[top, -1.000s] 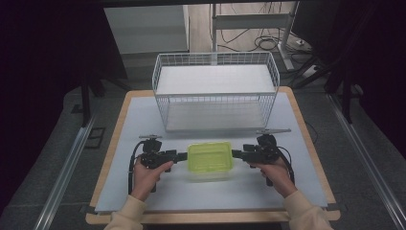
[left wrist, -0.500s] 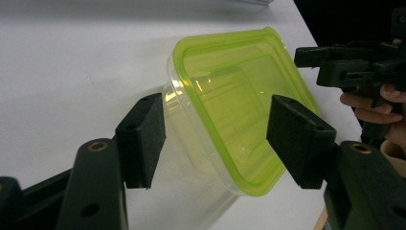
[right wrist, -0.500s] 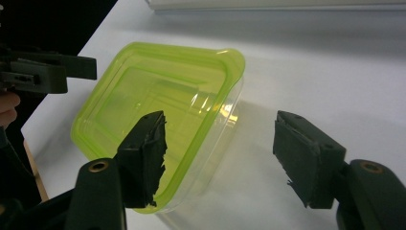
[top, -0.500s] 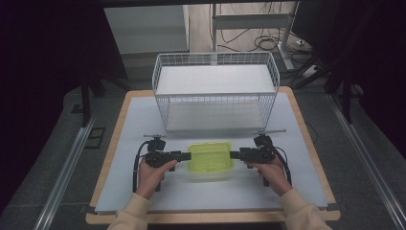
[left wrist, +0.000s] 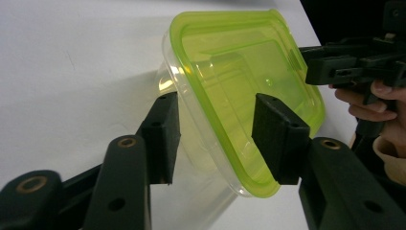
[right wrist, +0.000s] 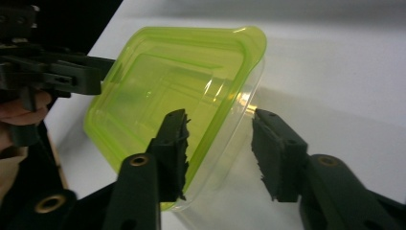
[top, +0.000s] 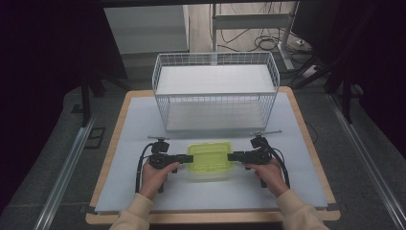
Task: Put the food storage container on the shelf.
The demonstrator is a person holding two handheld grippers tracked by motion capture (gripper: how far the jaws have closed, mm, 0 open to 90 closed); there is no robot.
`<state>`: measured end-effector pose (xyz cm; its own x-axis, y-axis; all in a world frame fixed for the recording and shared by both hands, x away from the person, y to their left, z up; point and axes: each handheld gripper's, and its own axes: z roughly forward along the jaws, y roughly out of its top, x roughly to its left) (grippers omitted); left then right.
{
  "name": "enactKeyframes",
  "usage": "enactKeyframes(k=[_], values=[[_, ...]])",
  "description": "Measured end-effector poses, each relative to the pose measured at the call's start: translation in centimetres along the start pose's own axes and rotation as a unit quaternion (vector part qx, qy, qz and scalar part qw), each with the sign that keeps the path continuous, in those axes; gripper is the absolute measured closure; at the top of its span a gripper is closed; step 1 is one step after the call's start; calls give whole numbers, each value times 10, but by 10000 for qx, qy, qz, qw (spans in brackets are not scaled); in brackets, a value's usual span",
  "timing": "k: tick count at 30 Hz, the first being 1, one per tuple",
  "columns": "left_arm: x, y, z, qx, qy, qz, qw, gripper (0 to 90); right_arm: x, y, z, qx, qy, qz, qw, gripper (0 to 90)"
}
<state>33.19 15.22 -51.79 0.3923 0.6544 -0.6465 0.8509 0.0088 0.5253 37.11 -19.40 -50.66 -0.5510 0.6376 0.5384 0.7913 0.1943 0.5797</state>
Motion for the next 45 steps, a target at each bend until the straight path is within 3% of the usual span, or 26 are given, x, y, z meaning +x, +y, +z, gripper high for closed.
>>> enactKeyframes(k=[5,8,9,14,17,29,45], values=[[1,-2,4,111,-45,-36,9999,605,-3,0,0,79,252,116,9996,638],[1,-2,4,136,-24,-74,9999,671,-3,-1,1,115,227,98,9996,675],[1,-2,4,126,-44,-82,9999,712,-3,-1,2,137,288,169,9993,703],[-3,-3,0,28,-169,-63,9998,749,-3,-1,0,158,355,208,9990,738],[-5,-3,-3,-63,-165,-52,9998,798,-2,0,-6,55,405,230,9989,789],[-13,-4,-11,-167,-360,-13,9992,806,3,3,-17,-118,517,204,9984,805],[-24,-2,-19,-289,-280,213,9990,806,8,4,-23,-274,542,65,9981,804]])
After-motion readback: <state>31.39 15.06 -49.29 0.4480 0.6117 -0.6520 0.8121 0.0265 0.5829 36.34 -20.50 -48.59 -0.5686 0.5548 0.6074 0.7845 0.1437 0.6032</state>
